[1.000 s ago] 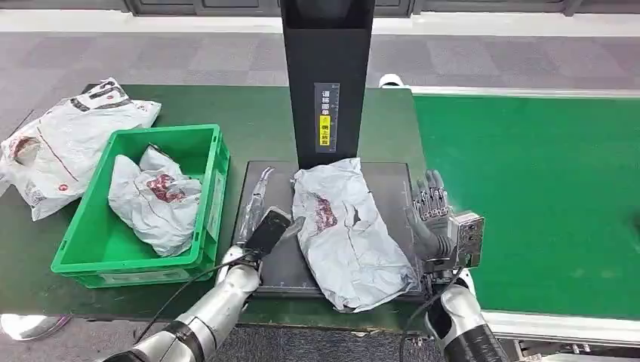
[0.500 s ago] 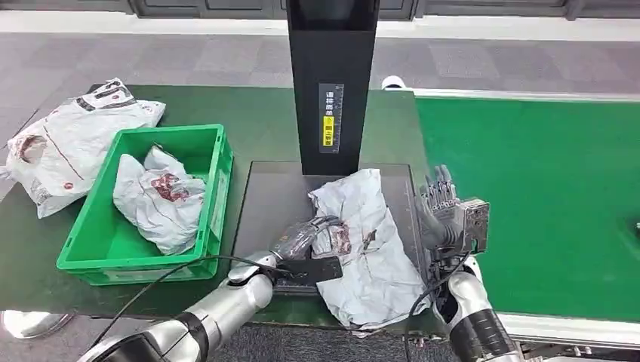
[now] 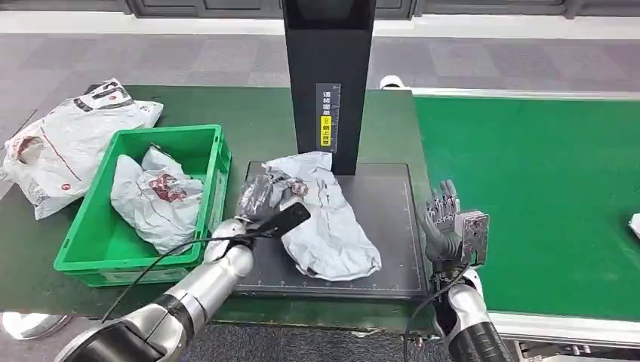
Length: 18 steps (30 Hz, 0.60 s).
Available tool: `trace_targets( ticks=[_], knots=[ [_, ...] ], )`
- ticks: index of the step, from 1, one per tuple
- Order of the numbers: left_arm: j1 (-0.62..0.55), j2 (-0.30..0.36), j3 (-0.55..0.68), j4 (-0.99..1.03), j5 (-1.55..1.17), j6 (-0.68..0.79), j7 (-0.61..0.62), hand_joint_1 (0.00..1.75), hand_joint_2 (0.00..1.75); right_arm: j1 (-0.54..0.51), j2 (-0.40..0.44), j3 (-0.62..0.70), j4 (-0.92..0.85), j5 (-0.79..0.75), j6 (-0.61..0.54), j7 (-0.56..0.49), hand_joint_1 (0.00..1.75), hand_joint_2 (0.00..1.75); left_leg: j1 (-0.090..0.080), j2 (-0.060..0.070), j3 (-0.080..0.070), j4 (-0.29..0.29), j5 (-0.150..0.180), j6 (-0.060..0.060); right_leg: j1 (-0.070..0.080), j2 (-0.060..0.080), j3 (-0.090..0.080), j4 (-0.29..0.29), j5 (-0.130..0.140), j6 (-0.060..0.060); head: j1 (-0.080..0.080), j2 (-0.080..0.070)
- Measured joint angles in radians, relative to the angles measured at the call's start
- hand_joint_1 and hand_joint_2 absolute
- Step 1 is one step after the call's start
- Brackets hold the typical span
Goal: Moved the parcel from conveyor to table for the left to box.
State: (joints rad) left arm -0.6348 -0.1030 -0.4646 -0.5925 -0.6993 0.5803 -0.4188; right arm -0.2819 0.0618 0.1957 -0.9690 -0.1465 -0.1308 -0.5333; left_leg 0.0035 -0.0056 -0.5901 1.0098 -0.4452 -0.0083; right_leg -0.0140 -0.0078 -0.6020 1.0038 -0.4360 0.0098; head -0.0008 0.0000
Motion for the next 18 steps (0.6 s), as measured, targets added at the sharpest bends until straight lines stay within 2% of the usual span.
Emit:
trace_targets(
  ticks=[2,5,12,18],
  knots=[
    [-0.002,0.019,0.025,-0.052,-0.112,0.084,0.089,1.75,1.75,0.005,0.003,-0.005,-0.006,0.003,-0.002,0.000,0.00,1.75,0.000,0.001,-0.001,0.000,0.000,0.000,0.000,0.001,-0.001,0.000,0.000,0.000,0.000,0.000],
    [-0.019,0.052,0.100,-0.135,-0.232,0.111,0.159,1.75,1.75,0.012,0.003,-0.012,-0.014,0.008,-0.005,-0.001,0.00,1.75,0.000,0.001,-0.001,0.000,0.000,0.000,0.000,0.002,-0.002,0.000,0.000,0.000,0.000,0.000],
    [-0.033,0.087,0.187,-0.227,-0.268,0.114,0.165,1.75,1.75,0.015,0.005,-0.022,-0.020,0.010,-0.013,-0.003,0.00,1.75,0.000,0.001,-0.001,0.000,0.000,0.000,0.000,0.002,-0.002,0.000,0.000,0.000,0.000,0.000],
    [-0.008,0.107,0.350,-0.397,-0.564,0.117,0.140,1.75,1.75,0.027,0.004,-0.026,-0.031,0.002,-0.021,-0.004,0.00,1.75,0.000,0.002,-0.002,0.000,0.000,0.000,0.000,0.003,-0.002,0.000,0.000,0.000,0.000,0.000]
  ],
)
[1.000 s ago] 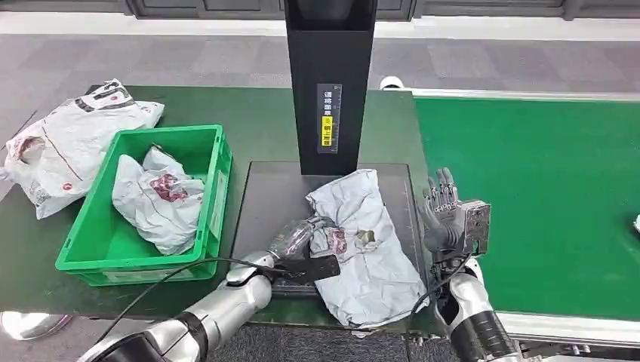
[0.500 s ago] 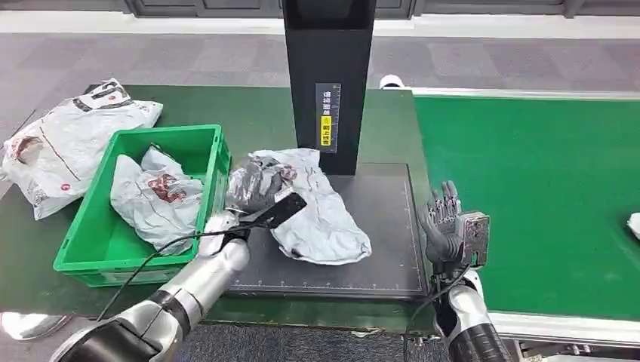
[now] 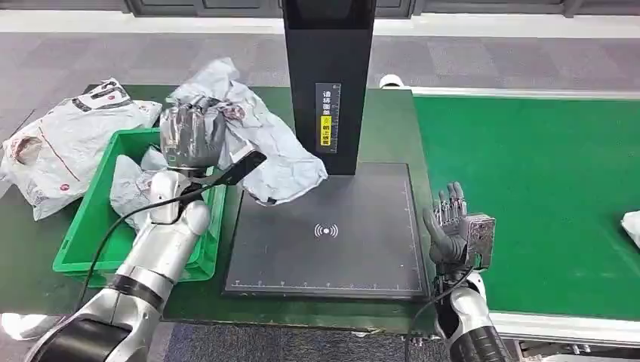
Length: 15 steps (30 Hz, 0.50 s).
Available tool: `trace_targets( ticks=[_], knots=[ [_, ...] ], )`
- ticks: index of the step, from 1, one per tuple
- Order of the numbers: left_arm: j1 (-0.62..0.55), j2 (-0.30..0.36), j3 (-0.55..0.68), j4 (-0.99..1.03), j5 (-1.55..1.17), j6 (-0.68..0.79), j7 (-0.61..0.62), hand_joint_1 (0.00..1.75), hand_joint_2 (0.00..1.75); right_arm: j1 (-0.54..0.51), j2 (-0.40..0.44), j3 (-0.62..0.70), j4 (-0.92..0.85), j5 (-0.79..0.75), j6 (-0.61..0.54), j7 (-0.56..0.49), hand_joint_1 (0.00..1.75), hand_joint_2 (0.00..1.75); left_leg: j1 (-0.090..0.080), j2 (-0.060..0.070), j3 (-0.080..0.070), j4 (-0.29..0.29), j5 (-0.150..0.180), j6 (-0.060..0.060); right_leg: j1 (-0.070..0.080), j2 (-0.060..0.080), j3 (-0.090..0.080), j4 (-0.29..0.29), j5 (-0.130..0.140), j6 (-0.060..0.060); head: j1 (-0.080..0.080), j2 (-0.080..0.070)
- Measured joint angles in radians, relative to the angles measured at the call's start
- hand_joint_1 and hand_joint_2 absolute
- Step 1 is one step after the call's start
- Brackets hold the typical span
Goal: Moved the parcel from conveyor to table for the left to box.
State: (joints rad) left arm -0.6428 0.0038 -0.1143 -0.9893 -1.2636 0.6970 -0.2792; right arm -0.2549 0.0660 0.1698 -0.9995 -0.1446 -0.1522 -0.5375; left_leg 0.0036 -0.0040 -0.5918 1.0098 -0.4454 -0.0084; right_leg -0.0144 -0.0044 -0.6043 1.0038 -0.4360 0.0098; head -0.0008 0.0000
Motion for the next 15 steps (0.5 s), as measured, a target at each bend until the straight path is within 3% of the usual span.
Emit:
trace_targets(
  ticks=[5,7,8,9,10,15],
  knots=[
    [0.035,0.049,0.194,-0.106,-0.119,0.001,0.063,1.75,1.75,0.038,-0.002,-0.013,-0.029,-0.014,0.001,-0.002,0.00,1.75,0.000,0.004,0.001,-0.001,-0.001,-0.001,0.001,0.005,-0.002,0.000,-0.001,-0.001,0.000,0.000],
    [0.039,0.085,0.242,-0.079,-0.182,-0.010,0.160,1.29,1.75,0.052,-0.002,-0.017,-0.043,-0.011,-0.003,0.002,0.00,1.75,0.000,0.005,0.001,-0.001,-0.001,-0.002,0.002,0.005,-0.002,0.000,-0.001,-0.001,0.000,0.000],
    [0.032,0.107,0.251,-0.034,-0.201,-0.039,0.220,1.31,1.75,0.056,-0.002,-0.018,-0.050,-0.003,-0.010,0.008,0.00,1.75,0.000,0.005,0.001,-0.001,-0.001,-0.002,0.002,0.005,-0.003,0.000,-0.001,-0.002,0.000,0.000],
    [0.026,0.129,0.252,0.014,-0.184,-0.076,0.251,0.99,1.75,0.057,-0.002,-0.018,-0.054,0.008,-0.017,0.011,0.00,1.75,0.000,0.005,0.001,-0.001,-0.001,-0.002,0.002,0.005,-0.003,0.000,-0.001,-0.002,0.000,0.000],
    [0.022,0.139,0.253,0.065,-0.159,-0.131,0.265,0.16,1.75,0.058,-0.002,-0.018,-0.059,0.025,-0.028,0.018,0.00,1.75,0.000,0.005,0.001,-0.001,0.000,-0.003,0.002,0.005,-0.002,0.000,-0.001,-0.002,0.000,0.000],
    [0.018,0.181,0.215,0.270,-0.125,-0.414,0.374,0.00,1.75,0.057,-0.002,-0.025,-0.064,0.104,-0.031,0.039,0.00,1.75,0.002,0.005,0.001,-0.001,0.001,-0.004,0.002,0.004,-0.002,0.000,0.000,-0.003,0.000,0.000]
  ],
)
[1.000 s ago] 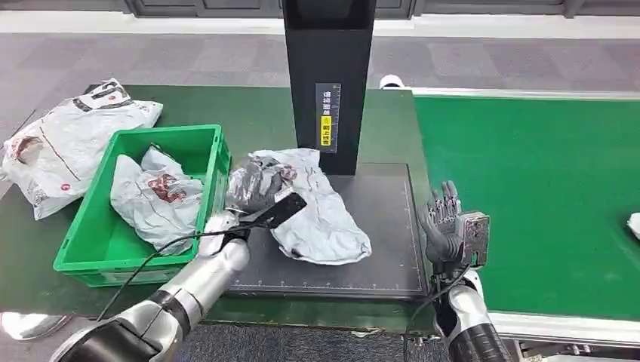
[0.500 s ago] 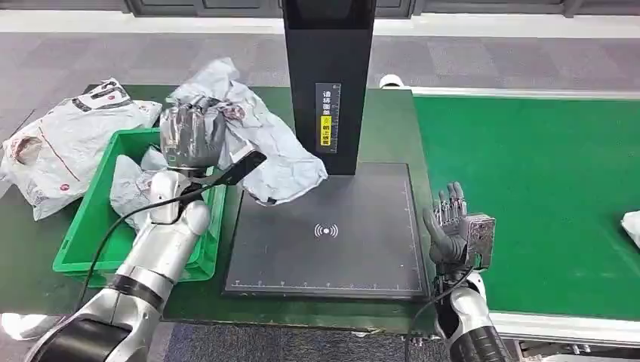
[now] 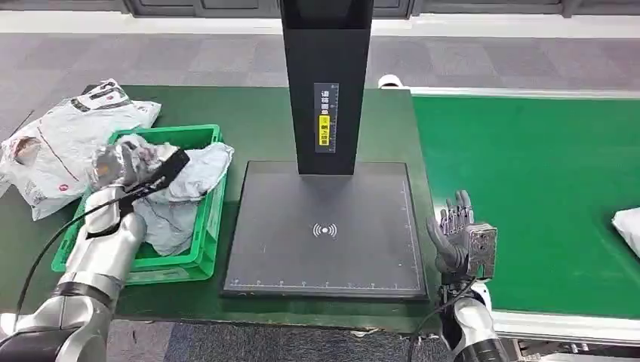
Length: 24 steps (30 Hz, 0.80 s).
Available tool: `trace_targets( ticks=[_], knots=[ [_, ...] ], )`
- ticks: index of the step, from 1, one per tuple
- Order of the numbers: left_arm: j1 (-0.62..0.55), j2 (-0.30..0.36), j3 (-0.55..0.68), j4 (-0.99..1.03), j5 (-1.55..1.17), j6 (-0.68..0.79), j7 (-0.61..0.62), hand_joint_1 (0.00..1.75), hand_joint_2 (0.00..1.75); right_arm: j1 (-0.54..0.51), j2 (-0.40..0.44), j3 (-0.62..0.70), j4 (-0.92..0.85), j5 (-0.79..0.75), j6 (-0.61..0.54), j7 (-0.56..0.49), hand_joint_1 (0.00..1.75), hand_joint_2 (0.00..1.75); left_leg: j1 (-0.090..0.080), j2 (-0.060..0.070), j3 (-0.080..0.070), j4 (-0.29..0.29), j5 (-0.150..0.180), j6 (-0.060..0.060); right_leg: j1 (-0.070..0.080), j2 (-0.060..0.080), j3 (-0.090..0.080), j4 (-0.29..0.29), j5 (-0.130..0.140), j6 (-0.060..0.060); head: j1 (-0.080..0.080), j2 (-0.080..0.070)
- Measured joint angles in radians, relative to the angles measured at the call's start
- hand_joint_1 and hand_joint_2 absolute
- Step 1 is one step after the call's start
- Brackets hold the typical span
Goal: Moved the parcel from conveyor to table for the left to box.
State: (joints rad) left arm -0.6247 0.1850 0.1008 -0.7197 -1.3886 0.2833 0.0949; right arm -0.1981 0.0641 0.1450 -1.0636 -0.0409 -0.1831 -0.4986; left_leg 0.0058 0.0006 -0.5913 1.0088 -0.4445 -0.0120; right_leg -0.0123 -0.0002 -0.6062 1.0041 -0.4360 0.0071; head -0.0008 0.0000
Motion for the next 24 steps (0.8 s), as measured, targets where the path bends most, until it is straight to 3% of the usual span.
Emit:
trace_targets(
  ticks=[6,11,12,13,14,16,17,24],
  knots=[
    [-0.018,0.020,-0.027,0.128,0.046,-0.103,0.013,0.00,1.75,0.004,0.000,-0.003,0.000,0.024,0.015,0.019,0.00,1.75,-0.001,0.000,0.000,0.000,-0.001,0.001,-0.001,0.001,-0.001,-0.001,0.001,0.000,0.000,0.000],
    [-0.043,0.020,-0.027,0.163,0.132,-0.073,0.004,0.00,1.75,0.032,0.000,-0.023,-0.023,0.031,0.035,0.060,0.00,1.75,-0.001,0.000,-0.001,0.000,-0.001,0.001,-0.001,0.000,-0.001,-0.001,0.001,0.000,0.000,0.000],
    [-0.047,0.020,-0.027,0.166,0.151,-0.057,0.001,0.00,0.00,0.038,0.000,-0.025,-0.030,0.038,0.036,0.067,0.00,0.00,-0.001,0.000,-0.001,0.000,-0.001,0.001,0.000,0.001,-0.001,-0.001,0.001,0.000,0.000,0.000],
    [-0.053,0.020,-0.027,0.169,0.166,-0.044,-0.001,0.00,0.00,0.043,0.000,-0.027,-0.038,0.043,0.036,0.073,0.00,0.00,-0.001,0.000,-0.001,0.000,-0.001,0.001,0.000,0.001,-0.001,-0.001,0.001,0.000,0.000,0.000],
    [-0.059,0.019,-0.027,0.173,0.172,-0.037,-0.002,0.00,0.00,0.046,0.000,-0.027,-0.043,0.046,0.035,0.074,0.00,1.75,-0.001,0.000,-0.001,0.000,-0.001,0.001,0.000,0.001,-0.001,-0.001,0.001,0.000,0.000,0.000],
    [-0.072,0.016,-0.026,0.179,0.202,-0.020,-0.020,0.00,0.00,0.052,0.000,-0.030,-0.052,0.051,0.035,0.079,0.00,1.75,-0.001,0.000,0.000,0.000,0.000,0.001,0.000,0.001,-0.001,-0.001,0.001,0.000,0.000,0.000],
    [-0.075,0.013,-0.021,0.178,0.233,0.012,-0.044,0.00,0.00,0.056,0.000,-0.035,-0.059,0.058,0.031,0.088,0.00,0.00,-0.001,0.000,0.000,0.000,0.000,0.000,0.000,0.001,-0.001,-0.001,0.001,0.000,0.000,0.000],
    [-0.089,-0.011,0.061,0.063,0.662,0.315,-0.338,0.00,0.00,0.064,0.000,-0.043,-0.076,0.125,-0.016,0.124,0.00,0.00,-0.001,0.001,0.000,0.001,0.000,0.000,0.000,0.002,-0.001,-0.001,0.002,0.000,0.000,0.000]
  ],
)
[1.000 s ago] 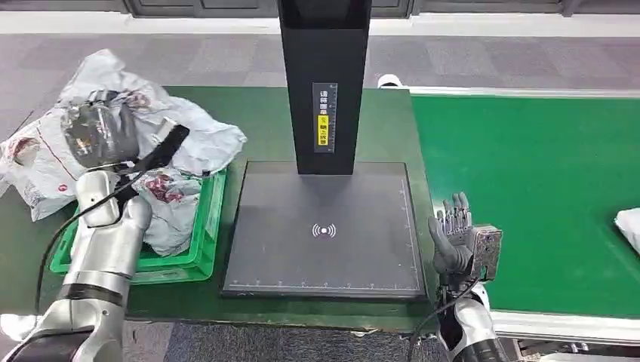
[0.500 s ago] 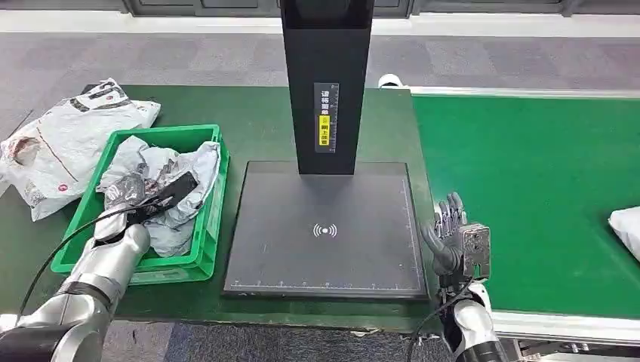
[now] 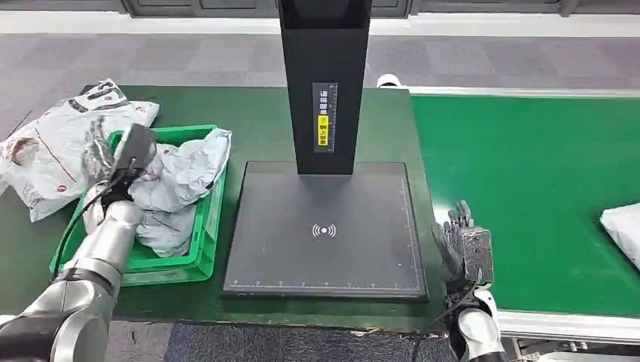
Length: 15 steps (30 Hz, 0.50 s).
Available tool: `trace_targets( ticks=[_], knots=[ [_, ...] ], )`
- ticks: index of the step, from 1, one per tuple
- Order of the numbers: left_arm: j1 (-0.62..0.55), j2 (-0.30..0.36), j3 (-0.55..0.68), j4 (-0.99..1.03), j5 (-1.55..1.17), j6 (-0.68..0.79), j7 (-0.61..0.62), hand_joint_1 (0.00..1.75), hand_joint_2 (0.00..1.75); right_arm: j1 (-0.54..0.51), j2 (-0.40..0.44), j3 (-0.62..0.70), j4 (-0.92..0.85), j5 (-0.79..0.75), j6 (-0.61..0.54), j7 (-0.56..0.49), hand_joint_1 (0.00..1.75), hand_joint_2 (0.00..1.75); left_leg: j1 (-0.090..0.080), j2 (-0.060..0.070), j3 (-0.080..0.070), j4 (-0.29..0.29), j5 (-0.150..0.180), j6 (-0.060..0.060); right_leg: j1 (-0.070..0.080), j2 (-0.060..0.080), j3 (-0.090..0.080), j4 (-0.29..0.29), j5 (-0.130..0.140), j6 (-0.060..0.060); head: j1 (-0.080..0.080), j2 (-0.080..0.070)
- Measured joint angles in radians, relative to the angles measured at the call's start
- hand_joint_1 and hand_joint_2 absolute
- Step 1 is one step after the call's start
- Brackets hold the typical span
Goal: Moved the parcel from conveyor to table for the left to box.
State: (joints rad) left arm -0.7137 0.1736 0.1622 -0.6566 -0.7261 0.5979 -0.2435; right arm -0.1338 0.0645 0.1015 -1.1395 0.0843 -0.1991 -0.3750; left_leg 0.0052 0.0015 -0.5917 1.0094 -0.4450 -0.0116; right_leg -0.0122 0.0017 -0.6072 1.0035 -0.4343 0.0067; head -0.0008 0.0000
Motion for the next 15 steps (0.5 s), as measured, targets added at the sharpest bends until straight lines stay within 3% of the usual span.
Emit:
trace_targets(
  ticks=[9,15],
  knots=[
    [-0.001,-0.010,0.014,-0.086,0.079,0.050,-0.048,0.00,0.00,-0.002,0.000,0.000,0.000,0.003,0.000,-0.004,0.00,0.00,0.000,0.000,0.000,0.000,0.000,0.000,0.001,-0.001,0.000,0.000,0.000,0.000,0.000,0.000],
    [0.033,-0.028,0.050,-0.170,0.155,0.098,-0.177,0.00,0.00,-0.012,0.000,0.000,0.005,0.008,0.003,-0.018,0.00,0.00,0.000,0.000,0.000,0.000,0.000,0.000,0.001,0.000,0.000,0.000,0.000,0.000,0.000,0.000]
  ],
)
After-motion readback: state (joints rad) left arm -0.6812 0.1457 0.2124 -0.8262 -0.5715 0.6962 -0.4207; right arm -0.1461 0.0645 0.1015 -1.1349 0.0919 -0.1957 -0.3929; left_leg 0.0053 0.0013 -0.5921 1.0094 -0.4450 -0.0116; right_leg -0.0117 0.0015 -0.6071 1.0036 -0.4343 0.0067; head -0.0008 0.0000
